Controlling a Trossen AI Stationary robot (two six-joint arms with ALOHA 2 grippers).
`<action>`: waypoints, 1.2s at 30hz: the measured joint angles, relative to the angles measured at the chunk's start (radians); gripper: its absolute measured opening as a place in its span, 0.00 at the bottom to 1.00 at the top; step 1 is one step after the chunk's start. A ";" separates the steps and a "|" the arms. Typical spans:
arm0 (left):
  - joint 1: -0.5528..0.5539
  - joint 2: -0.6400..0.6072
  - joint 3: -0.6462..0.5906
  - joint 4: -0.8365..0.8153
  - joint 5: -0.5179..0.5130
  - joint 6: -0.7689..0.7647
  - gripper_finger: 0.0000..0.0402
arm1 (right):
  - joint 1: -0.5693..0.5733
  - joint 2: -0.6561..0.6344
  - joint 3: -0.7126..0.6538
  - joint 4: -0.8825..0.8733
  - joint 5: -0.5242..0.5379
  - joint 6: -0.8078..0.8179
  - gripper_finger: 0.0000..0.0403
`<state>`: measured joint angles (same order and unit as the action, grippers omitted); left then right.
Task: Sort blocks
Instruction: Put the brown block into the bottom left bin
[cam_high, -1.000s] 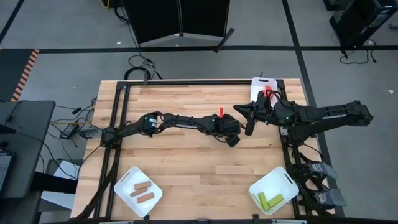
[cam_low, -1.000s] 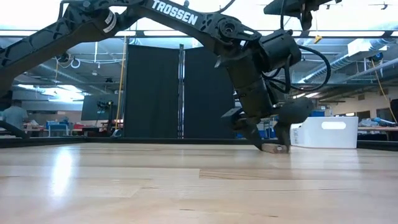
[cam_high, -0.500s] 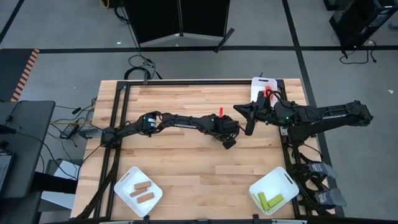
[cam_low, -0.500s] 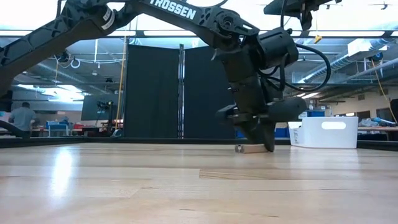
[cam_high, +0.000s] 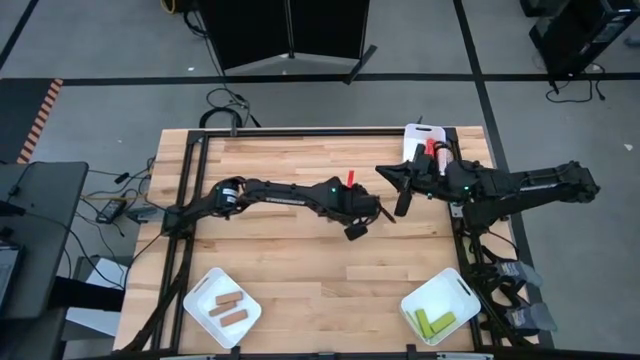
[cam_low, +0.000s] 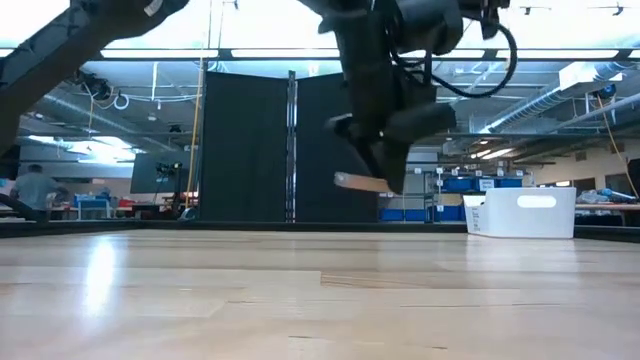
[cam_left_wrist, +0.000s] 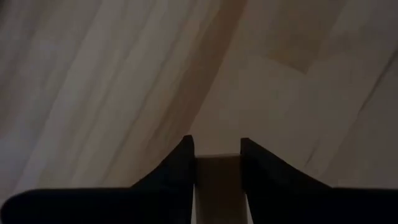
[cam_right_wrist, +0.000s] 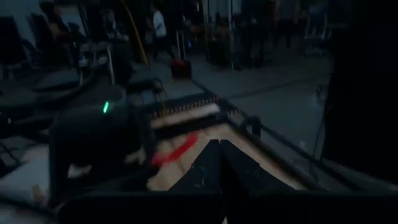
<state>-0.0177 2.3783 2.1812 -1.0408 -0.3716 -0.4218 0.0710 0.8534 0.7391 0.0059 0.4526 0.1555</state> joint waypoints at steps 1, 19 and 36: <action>-0.009 -0.012 -0.001 -0.014 -0.010 0.001 0.26 | 0.002 -0.003 0.000 0.025 0.000 -0.017 0.01; -0.262 -0.357 -0.253 -0.170 -0.198 -0.112 0.26 | 0.112 -0.094 0.000 0.280 -0.039 -0.263 0.01; -0.705 -0.887 -0.834 -0.103 0.195 -0.646 0.26 | 0.120 -0.073 0.000 0.270 -0.017 -0.256 0.01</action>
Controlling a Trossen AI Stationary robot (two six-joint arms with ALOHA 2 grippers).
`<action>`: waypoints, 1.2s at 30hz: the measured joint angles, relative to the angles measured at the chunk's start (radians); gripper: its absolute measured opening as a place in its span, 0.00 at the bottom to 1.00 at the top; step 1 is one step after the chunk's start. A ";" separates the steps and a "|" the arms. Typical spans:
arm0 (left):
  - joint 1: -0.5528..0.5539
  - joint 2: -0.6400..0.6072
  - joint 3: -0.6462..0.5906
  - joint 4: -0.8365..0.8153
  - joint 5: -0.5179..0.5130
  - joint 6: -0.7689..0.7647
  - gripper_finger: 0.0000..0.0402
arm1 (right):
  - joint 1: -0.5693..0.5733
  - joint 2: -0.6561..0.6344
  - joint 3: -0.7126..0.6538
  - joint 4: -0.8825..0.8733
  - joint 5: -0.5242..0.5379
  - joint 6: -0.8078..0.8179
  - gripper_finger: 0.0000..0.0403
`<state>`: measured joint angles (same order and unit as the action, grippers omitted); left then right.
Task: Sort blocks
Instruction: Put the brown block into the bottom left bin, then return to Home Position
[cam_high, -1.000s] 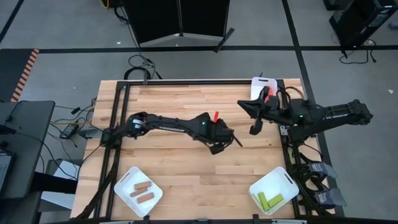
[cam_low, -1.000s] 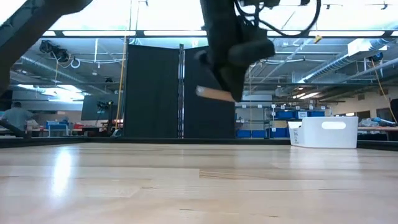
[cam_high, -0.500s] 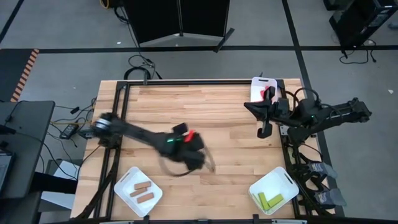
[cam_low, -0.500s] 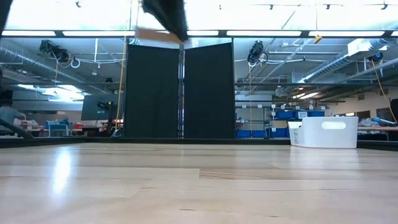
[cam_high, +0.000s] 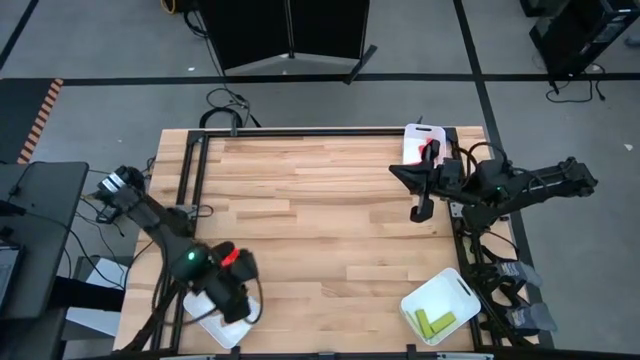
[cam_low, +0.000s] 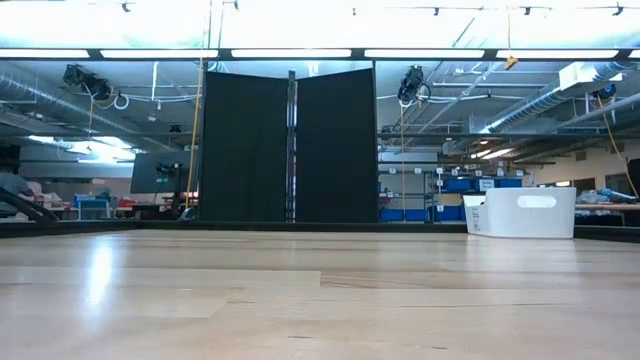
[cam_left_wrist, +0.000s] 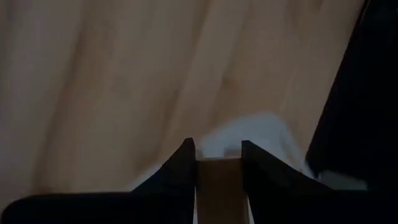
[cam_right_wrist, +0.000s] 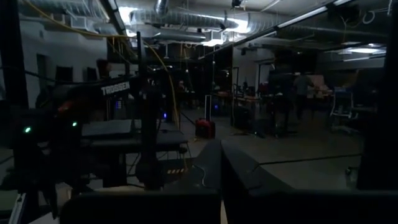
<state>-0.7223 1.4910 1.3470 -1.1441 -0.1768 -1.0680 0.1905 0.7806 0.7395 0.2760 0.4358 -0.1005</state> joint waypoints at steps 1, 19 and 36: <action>-0.022 0.000 -0.025 0.010 0.017 -0.032 0.26 | 0.000 0.001 0.000 -0.002 0.000 0.000 0.01; -0.077 -0.006 -0.123 0.163 -0.141 -0.020 0.85 | -0.002 0.008 0.000 -0.083 0.001 0.056 0.02; 0.263 -0.050 -0.294 0.965 -0.412 0.846 0.01 | 0.090 0.111 -0.436 0.291 -0.142 -0.007 0.02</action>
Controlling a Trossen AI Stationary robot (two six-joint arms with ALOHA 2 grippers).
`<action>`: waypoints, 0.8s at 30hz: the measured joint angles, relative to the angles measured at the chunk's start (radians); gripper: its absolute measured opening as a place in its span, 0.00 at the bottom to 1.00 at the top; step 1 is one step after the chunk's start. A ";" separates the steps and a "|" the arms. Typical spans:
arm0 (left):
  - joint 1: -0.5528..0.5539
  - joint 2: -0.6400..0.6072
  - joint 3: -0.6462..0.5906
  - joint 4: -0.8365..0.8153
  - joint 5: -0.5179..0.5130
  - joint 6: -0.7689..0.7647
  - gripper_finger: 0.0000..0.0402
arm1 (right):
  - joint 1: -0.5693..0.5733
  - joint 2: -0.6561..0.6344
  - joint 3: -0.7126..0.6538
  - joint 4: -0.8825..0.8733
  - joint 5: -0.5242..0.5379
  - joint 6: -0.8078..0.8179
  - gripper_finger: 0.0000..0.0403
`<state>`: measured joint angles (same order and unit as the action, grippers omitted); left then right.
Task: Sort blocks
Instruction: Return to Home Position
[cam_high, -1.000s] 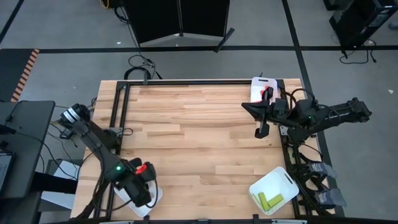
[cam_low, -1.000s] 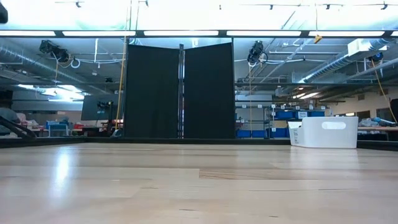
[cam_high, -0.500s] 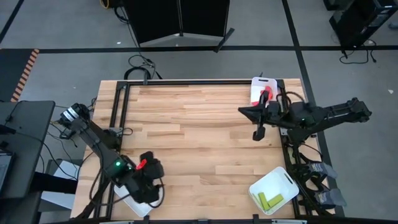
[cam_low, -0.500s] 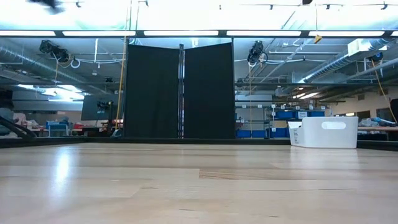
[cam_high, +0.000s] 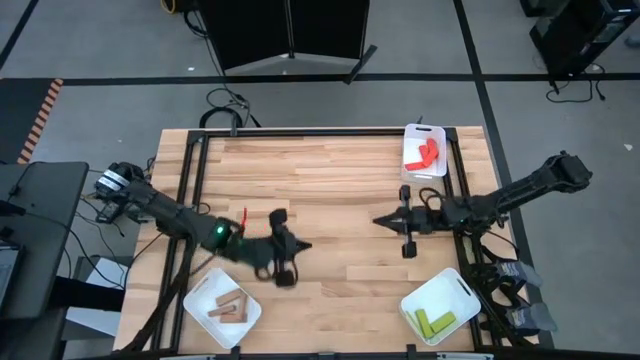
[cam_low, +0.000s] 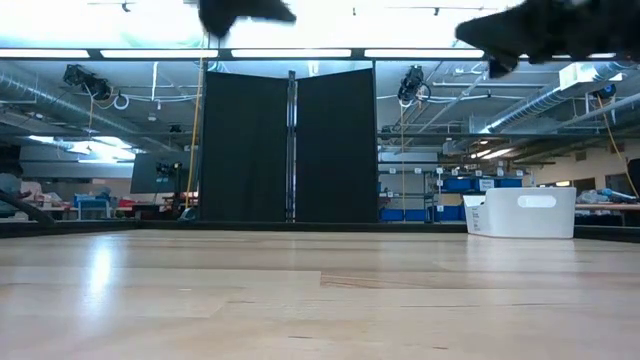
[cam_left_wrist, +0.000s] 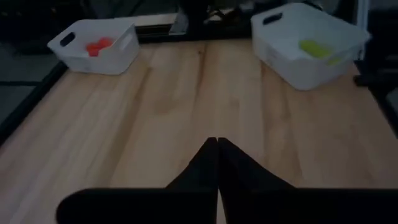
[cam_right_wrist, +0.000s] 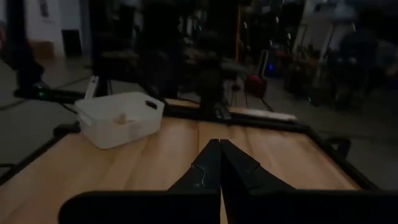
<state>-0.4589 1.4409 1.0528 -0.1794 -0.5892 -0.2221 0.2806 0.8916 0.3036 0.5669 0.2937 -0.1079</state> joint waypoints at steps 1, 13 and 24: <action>0.028 -0.022 -0.060 0.075 0.029 0.018 0.01 | 0.004 -0.010 -0.039 0.051 -0.006 -0.014 0.02; 0.202 -0.586 -0.657 0.361 0.079 0.088 0.00 | -0.053 -0.438 -0.262 -0.155 -0.044 -0.007 0.02; 0.298 -0.888 -0.956 0.579 0.246 0.087 0.00 | -0.242 -0.783 -0.244 -0.479 -0.283 0.017 0.01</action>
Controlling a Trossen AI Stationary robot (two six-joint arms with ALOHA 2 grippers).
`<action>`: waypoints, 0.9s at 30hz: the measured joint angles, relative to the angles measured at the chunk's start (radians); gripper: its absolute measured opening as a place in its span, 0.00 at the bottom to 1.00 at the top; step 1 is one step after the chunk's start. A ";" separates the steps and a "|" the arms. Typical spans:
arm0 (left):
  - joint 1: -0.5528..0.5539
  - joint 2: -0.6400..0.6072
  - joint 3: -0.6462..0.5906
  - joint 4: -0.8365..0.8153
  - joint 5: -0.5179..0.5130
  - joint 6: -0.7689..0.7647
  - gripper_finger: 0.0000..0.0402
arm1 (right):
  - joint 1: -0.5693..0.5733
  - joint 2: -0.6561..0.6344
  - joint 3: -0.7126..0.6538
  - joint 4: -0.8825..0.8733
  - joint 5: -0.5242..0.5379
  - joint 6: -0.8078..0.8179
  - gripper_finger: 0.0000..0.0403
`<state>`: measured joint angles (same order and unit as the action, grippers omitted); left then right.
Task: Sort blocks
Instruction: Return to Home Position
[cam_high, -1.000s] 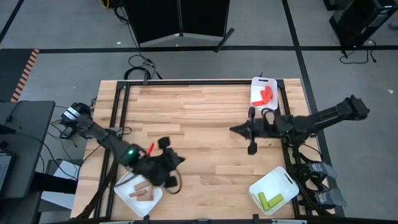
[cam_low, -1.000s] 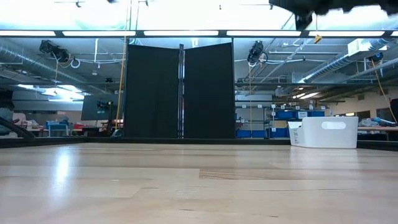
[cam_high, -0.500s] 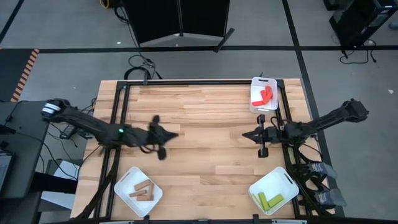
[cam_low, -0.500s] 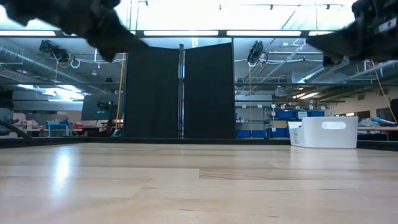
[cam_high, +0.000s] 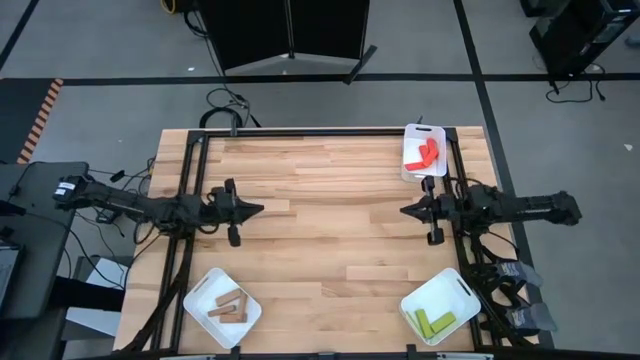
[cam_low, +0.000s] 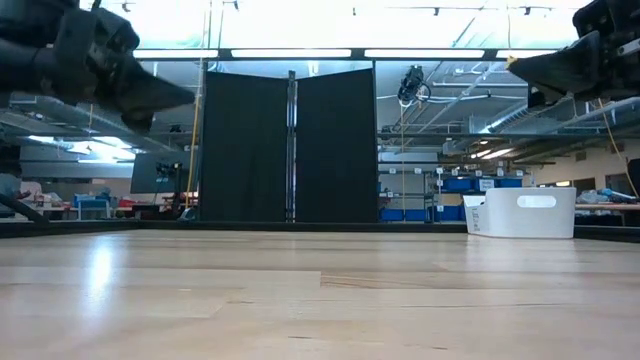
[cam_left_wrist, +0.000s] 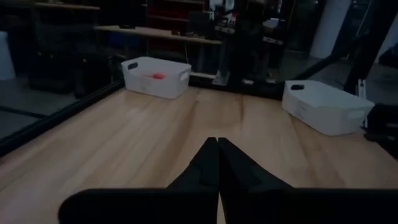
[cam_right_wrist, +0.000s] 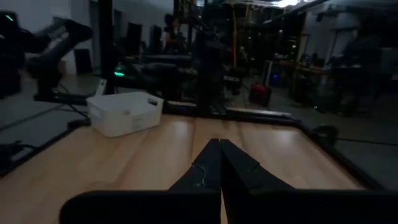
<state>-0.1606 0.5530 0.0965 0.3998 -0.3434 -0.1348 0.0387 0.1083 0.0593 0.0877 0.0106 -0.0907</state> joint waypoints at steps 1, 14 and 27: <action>0.005 -0.007 -0.015 0.007 0.001 0.000 0.00 | -0.016 -0.022 0.000 -0.020 -0.025 0.010 0.01; 0.008 -0.091 -0.088 -0.027 0.042 -0.005 0.00 | -0.142 -0.105 -0.013 -0.158 -0.197 0.113 0.01; 0.008 -0.481 -0.088 -0.347 0.024 0.031 0.00 | -0.152 -0.089 -0.013 -0.157 -0.202 0.095 0.04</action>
<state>-0.1528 0.0718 0.0086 0.0531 -0.3191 -0.1039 -0.1131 0.0191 0.0460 -0.0692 -0.1916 0.0041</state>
